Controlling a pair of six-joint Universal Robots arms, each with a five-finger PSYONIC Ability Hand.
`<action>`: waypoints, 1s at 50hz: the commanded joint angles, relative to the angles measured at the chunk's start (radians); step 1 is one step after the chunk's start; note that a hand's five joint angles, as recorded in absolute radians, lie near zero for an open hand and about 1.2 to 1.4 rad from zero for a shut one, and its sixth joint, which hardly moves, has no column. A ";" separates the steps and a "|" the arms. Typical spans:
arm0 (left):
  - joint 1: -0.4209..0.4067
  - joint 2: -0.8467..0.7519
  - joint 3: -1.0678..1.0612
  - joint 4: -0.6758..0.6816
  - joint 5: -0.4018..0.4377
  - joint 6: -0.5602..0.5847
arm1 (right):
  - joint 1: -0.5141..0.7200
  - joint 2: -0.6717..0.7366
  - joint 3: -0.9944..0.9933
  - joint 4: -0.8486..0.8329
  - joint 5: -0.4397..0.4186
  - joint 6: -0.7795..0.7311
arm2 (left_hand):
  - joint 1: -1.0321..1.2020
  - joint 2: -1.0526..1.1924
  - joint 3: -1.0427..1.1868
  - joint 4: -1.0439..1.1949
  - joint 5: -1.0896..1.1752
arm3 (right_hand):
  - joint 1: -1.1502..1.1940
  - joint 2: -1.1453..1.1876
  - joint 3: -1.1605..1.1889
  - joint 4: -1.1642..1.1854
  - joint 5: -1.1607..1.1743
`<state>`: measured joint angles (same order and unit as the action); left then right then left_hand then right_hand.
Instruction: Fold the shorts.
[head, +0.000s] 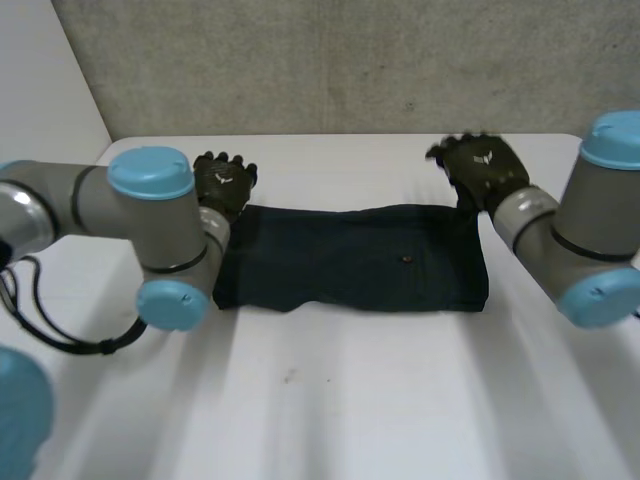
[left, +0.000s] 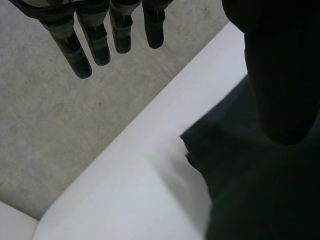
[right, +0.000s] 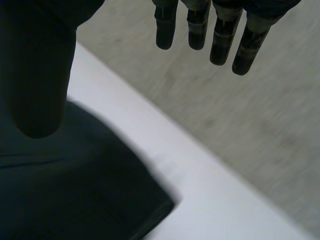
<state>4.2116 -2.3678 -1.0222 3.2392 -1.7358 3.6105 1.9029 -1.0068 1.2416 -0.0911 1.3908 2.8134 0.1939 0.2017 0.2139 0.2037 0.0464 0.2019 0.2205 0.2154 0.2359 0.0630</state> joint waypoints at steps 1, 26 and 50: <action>0.001 0.160 -0.249 0.010 0.019 -0.044 | -0.059 -0.052 0.177 0.175 -0.073 0.077 | -0.019 -0.027 -0.039 -0.029 -0.046 | 0.124 0.105 0.110 0.090 0.088; 0.010 0.314 -0.458 0.096 0.047 -0.053 | -0.137 -0.013 0.234 0.014 -0.055 -0.015 | -0.019 -0.027 -0.039 -0.029 -0.046 | 1.194 1.176 1.181 1.160 1.159; 0.025 0.446 -0.513 0.096 0.073 -0.176 | 0.170 0.003 -0.004 0.102 -0.085 -0.603 | -0.019 -0.027 -0.039 -0.029 -0.046 | 1.194 1.176 1.181 1.160 1.159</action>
<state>4.2398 -1.9211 -1.5497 3.3348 -1.6623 3.4832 1.8744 -1.0637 1.2965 0.0541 1.3808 2.2438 0.1939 0.2006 0.2142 0.2037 0.0464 0.9416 1.1781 1.1938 1.1887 0.9576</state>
